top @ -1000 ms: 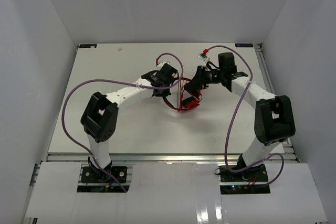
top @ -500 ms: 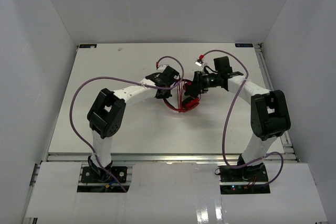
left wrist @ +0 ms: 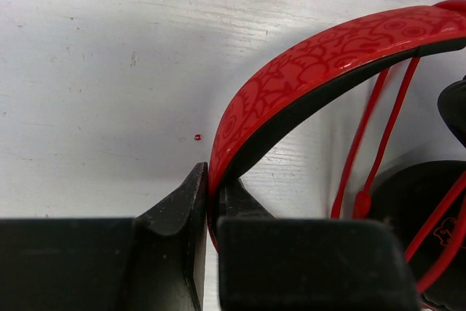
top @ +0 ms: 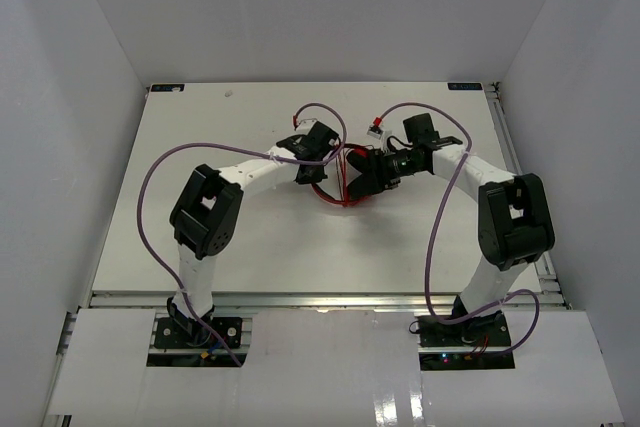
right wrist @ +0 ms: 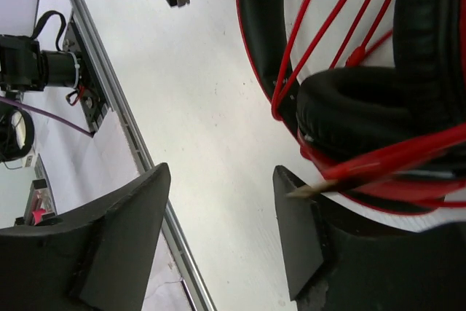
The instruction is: Wrap the headphones
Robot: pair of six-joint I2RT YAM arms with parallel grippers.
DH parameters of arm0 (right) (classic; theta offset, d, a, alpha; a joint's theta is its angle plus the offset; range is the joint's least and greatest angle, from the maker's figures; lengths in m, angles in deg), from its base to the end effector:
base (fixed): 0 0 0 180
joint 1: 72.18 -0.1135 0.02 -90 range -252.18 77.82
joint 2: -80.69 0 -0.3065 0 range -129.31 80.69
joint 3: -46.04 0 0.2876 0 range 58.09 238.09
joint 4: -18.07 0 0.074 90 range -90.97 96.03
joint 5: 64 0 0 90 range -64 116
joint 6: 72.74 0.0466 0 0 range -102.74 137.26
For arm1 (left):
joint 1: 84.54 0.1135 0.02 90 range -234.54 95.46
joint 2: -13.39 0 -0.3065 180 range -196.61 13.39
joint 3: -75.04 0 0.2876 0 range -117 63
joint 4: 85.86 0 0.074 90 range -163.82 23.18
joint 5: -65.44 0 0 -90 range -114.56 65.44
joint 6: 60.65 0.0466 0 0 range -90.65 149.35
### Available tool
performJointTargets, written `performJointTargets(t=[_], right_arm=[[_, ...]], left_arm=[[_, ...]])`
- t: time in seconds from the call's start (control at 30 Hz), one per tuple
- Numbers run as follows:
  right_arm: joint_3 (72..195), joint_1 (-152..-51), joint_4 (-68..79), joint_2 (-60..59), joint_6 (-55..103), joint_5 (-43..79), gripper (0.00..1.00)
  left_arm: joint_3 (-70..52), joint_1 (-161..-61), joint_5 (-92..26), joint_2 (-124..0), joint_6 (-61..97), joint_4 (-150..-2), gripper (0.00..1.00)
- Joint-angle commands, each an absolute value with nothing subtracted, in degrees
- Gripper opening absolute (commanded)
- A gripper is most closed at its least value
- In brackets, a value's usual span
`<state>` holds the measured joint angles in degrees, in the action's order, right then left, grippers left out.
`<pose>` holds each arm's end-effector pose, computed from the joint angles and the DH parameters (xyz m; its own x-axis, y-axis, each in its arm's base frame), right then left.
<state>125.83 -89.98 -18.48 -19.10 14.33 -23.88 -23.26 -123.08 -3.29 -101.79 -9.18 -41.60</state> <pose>0.3697 0.1561 0.2304 -0.7628 -0.2795 -0.5831 -0.6381 0.4710 0.6090 0.3878 -0.2873 0.2045 -0.8123 -0.0951 -0.5755 -0.0797 0.9955 -0.0521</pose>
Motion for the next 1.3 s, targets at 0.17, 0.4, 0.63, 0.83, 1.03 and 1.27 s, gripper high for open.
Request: performJointTargets(t=[0.17, 0.4, 0.63, 0.83, 1.03, 1.27], right_arm=[[130.82, -90.2, -26.24, -12.66, 7.52, -21.94, 0.73], [132.03, -89.22, -27.6, -7.07, 5.37, -25.16, 0.75], [131.08, -82.46, -28.26, -2.6, 3.09, -31.36, 0.77], [128.56, -77.91, -31.13, 1.77, -1.89, -34.08, 0.79], [123.68, -75.82, -32.64, 8.74, -8.16, -25.03, 0.81], [114.42, -75.66, -25.4, 19.29, -4.51, -3.42, 0.91]], left_arm=[[-23.0, -122.68, -6.22, -100.0, -10.73, -43.5, 0.0], [-21.34, -122.33, -7.31, -98.93, -10.29, -43.03, 0.24], [-20.71, -121.5, -10.31, -98.19, -8.7, -42.91, 0.72], [-22.08, -120.91, -13.26, -96.47, -6.33, -42.88, 0.94], [-20.72, -120.66, -16.25, -88.12, -0.42, -45.56, 0.98], [2.5, -120.63, -28.03, -61.32, 6.22, -61.54, 0.98]])
